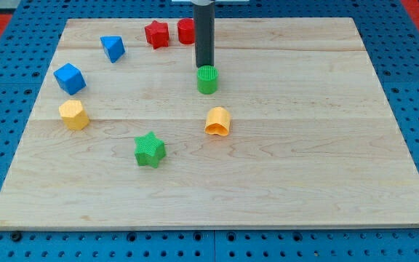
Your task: Push the green circle towards the green star
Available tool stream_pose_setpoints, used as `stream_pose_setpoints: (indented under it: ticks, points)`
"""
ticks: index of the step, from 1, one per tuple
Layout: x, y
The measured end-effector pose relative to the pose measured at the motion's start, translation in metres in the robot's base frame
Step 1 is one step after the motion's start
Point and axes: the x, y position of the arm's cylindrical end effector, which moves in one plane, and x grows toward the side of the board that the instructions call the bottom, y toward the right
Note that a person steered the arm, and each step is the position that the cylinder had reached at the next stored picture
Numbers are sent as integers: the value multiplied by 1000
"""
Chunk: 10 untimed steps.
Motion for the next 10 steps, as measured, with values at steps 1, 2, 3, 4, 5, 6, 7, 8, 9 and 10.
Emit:
stream_pose_setpoints:
  ticks: [1,2,3,4,5,6,7,8,9,10]
  points:
    - [5,-1]
    - [20,-18]
    - [33,-30]
    - [39,-40]
    - [39,-40]
    - [18,-22]
    - [-2,-8]
    - [27,4]
    - [50,-15]
    - [60,-25]
